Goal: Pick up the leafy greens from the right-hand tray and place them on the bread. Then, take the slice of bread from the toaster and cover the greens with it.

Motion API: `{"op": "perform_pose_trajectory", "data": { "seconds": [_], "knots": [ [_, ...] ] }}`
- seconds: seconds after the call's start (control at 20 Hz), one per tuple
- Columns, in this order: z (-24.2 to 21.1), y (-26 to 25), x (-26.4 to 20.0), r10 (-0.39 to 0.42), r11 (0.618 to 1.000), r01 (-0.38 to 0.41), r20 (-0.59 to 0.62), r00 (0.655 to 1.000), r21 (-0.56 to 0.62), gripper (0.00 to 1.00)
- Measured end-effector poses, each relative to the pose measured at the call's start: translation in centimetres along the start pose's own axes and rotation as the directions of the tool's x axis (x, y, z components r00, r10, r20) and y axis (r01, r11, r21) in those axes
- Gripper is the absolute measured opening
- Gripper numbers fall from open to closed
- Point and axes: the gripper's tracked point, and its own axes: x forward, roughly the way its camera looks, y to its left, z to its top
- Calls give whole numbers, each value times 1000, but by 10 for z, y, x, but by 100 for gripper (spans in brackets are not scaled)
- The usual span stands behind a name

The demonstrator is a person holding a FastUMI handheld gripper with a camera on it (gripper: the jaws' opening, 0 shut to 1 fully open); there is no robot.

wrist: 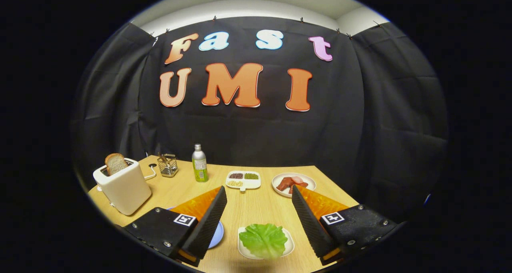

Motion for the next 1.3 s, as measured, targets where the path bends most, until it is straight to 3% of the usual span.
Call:
{"op": "perform_pose_trajectory", "data": {
  "seconds": [0.65, 1.3],
  "knots": [
    [-123, -11, 29, 8, 993, -37, -255, 967, -109, 99],
    [-181, -11, 45, 42, 989, -96, -405, 913, -115, 99]
  ]
}}
